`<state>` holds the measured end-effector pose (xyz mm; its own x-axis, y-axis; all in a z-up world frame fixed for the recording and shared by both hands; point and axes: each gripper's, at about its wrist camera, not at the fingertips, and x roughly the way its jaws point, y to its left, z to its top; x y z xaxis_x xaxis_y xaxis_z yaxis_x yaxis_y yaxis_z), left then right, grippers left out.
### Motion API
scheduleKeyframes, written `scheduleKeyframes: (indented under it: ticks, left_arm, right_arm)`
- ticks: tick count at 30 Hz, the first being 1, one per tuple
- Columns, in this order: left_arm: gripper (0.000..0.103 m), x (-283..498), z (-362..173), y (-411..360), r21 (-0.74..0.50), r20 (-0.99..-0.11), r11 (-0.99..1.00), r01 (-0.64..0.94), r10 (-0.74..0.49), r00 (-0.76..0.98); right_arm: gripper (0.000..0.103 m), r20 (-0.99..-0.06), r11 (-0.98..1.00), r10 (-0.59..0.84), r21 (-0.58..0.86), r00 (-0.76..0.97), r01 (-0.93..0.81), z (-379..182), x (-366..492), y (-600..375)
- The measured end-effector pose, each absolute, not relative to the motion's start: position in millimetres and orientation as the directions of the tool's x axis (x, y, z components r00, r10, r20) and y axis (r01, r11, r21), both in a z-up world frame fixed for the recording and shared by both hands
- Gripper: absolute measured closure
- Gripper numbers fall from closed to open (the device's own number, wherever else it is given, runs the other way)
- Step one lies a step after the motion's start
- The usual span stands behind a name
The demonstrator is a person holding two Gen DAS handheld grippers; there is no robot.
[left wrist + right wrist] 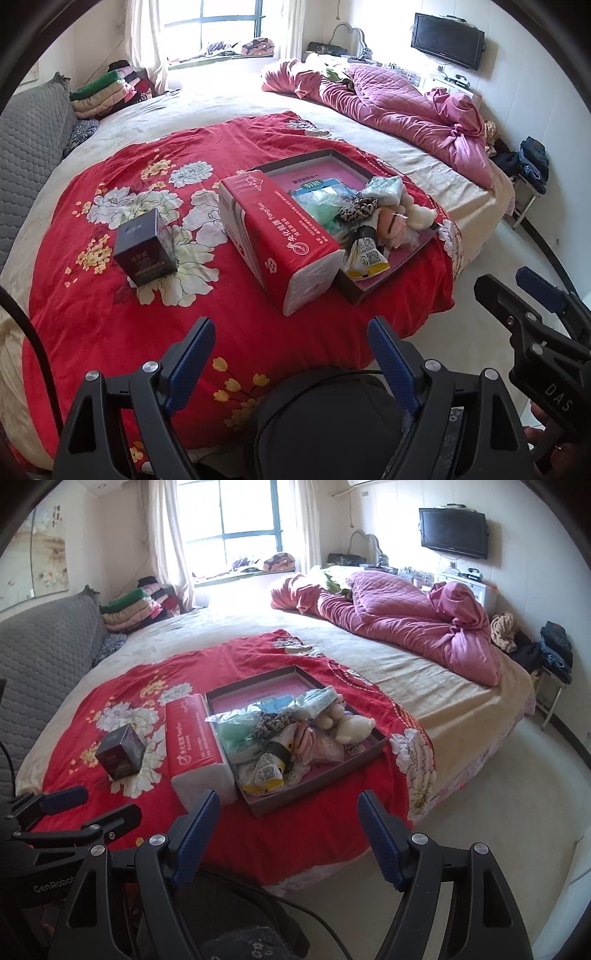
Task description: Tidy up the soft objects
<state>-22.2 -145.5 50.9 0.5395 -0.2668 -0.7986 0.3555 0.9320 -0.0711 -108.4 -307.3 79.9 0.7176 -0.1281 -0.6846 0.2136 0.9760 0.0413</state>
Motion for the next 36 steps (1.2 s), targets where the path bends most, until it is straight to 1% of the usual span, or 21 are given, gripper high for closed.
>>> scheduleKeyframes:
  ticks: [26,31,36]
  left_arm:
    - [0.019,-21.7,45.5,-147.1,-0.030,-0.813,0.940,0.340,-0.221,0.539]
    - [0.019,-21.2,44.6,-147.4,-0.047,-0.817,0.939,0.340,-0.232,0.529]
    - [0.019,-20.0,42.1,-146.3,-0.039,-0.822,0.946,0.322,-0.214,0.528]
  right_arm:
    - [0.025,-0.682,0.978,-0.110,0.056,0.723,0.202,78.8,-111.5,-302.9]
    - [0.025,-0.682,0.978,-0.107,0.058,0.723,0.199,80.0,-111.2,-303.4]
    - [0.025,-0.674,0.977,-0.109,0.062,0.730,0.203,80.6,-110.5,-305.6]
